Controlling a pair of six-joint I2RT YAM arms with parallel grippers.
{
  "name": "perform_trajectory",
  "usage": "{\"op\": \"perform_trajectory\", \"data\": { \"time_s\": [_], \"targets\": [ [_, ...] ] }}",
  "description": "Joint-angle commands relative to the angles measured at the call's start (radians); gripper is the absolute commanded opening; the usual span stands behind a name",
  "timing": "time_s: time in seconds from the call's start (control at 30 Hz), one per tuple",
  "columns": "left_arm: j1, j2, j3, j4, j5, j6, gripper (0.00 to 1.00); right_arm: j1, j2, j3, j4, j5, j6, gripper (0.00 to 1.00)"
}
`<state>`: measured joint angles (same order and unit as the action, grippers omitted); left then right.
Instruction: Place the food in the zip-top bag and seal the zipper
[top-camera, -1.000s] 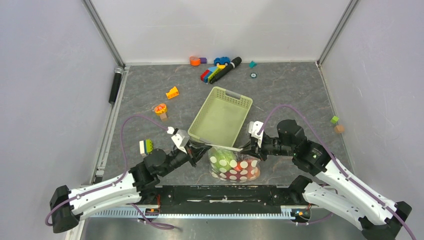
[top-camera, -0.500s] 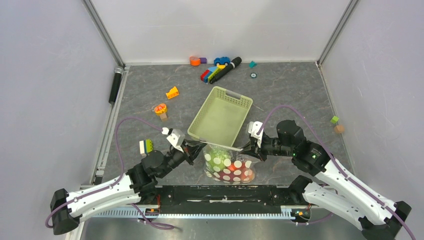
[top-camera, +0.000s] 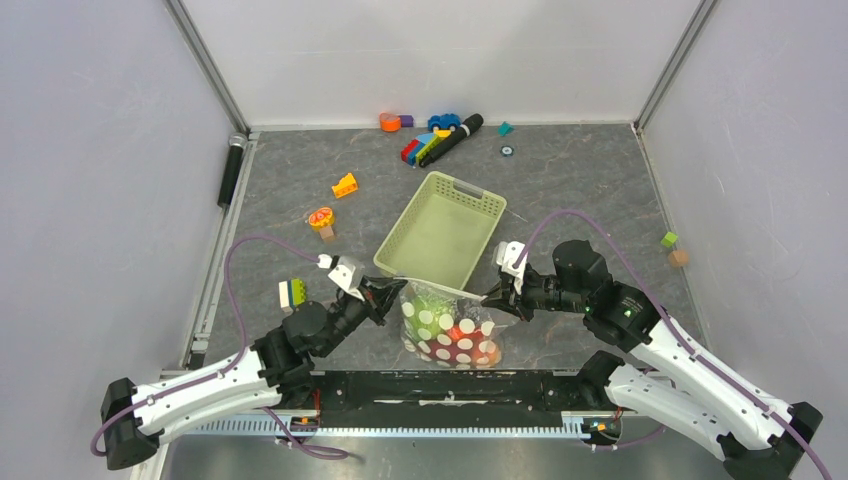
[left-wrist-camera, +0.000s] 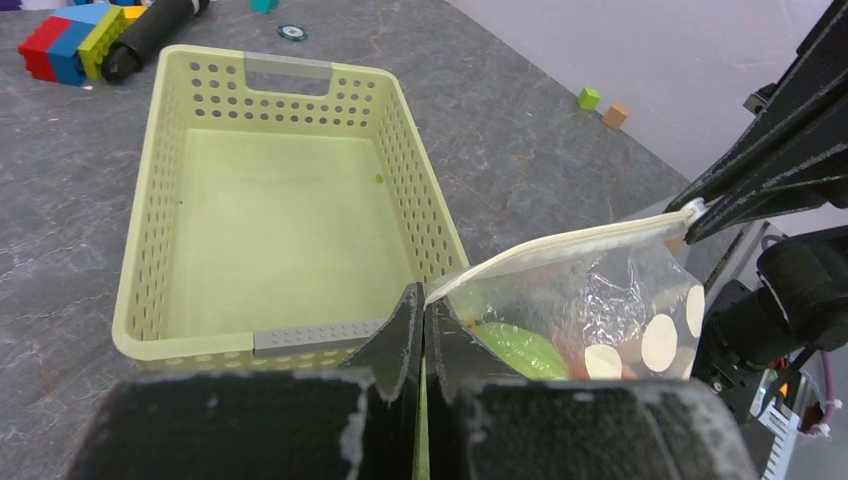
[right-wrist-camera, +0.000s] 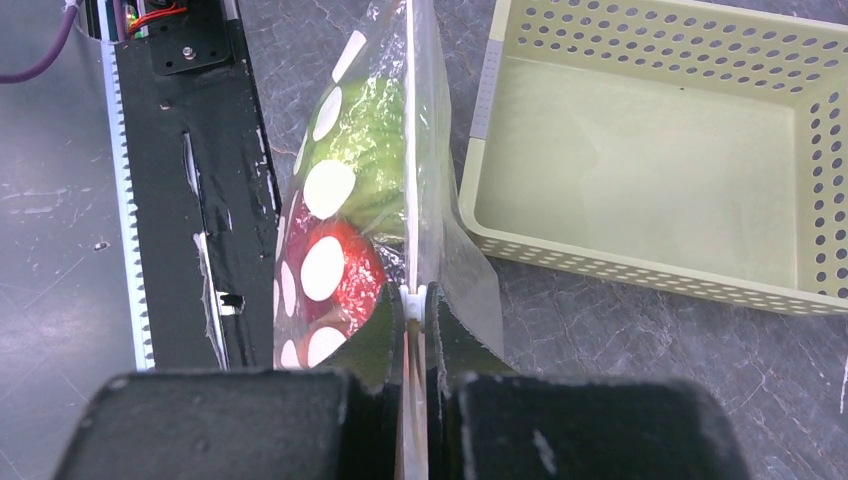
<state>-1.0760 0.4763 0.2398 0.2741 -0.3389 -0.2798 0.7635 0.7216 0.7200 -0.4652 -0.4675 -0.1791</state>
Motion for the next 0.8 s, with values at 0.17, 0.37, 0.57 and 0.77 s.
{"op": "perform_trajectory", "data": {
  "time_s": [0.17, 0.37, 0.57, 0.77],
  "targets": [
    [0.008, -0.045, 0.012, 0.008, -0.232, -0.033, 0.02, -0.006, -0.019, 0.001, -0.076, 0.044, 0.009, 0.0],
    [0.008, -0.045, 0.01, 0.006, -0.277, -0.042, 0.02, -0.007, -0.02, 0.007, -0.08, 0.053, 0.009, 0.0],
    [0.008, -0.039, 0.013, -0.001, -0.351, -0.065, 0.02, -0.006, -0.017, 0.017, -0.102, 0.121, 0.026, 0.0],
    [0.008, -0.037, 0.01, -0.008, -0.375, -0.074, 0.02, -0.005, -0.019, 0.027, -0.122, 0.145, 0.039, 0.0]
  ]
}}
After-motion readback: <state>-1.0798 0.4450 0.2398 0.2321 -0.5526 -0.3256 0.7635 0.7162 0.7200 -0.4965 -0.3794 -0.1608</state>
